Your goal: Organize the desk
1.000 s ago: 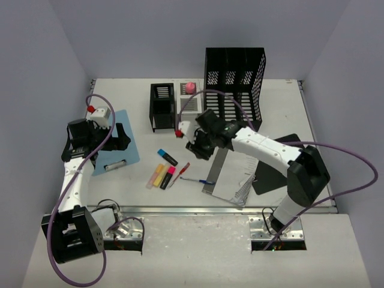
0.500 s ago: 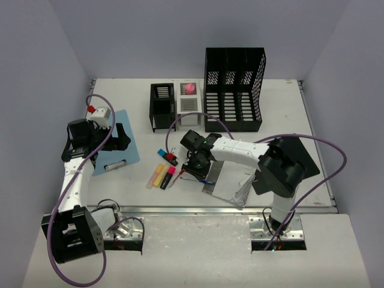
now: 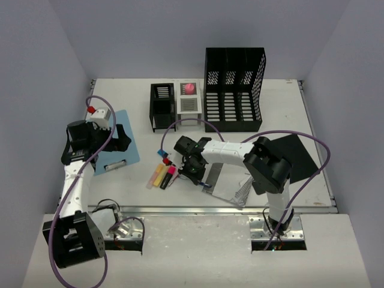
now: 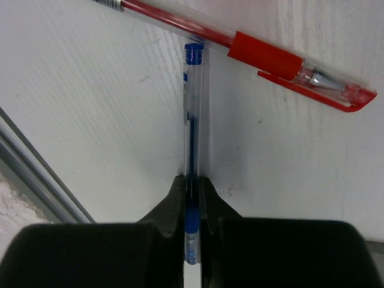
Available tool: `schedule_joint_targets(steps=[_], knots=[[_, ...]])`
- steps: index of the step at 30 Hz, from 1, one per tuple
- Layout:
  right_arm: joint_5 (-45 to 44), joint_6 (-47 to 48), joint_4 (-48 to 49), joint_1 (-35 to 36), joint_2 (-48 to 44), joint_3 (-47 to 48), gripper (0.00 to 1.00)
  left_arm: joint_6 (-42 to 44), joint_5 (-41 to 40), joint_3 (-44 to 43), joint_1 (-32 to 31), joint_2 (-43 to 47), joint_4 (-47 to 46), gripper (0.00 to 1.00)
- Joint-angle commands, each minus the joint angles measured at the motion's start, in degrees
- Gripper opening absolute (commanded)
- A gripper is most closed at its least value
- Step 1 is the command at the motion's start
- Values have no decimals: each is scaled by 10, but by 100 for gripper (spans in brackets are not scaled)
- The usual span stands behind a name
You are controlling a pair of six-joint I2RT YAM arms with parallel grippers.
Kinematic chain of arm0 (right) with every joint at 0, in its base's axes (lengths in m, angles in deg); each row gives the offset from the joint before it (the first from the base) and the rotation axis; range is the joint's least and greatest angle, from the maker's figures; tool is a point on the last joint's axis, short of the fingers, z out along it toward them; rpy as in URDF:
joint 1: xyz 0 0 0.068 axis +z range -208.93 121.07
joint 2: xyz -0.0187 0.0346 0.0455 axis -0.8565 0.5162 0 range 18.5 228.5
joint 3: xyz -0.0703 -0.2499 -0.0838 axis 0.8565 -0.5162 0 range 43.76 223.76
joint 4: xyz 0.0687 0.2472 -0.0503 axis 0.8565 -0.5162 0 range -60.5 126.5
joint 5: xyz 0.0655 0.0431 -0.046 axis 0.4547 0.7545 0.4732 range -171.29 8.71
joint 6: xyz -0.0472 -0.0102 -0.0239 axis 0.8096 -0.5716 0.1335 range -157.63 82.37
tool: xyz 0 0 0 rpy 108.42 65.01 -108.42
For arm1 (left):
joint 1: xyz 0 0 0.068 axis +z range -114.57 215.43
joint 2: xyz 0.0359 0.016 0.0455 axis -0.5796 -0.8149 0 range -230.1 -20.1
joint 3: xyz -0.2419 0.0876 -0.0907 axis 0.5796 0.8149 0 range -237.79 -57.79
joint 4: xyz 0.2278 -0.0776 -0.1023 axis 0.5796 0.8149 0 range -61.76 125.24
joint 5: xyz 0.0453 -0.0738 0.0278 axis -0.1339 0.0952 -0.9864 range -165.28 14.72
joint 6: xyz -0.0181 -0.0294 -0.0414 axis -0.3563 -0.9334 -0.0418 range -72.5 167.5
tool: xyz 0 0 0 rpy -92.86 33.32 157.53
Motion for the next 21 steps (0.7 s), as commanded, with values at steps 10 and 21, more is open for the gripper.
schedule_joint_targets(steps=[10, 21], knots=[[148, -216, -72, -100, -94, 73, 1, 448, 190, -79, -18, 158, 71, 90], [279, -427, -76, -201, -128, 31, 1, 762, 202, -85, -305, 200, 211, 74]])
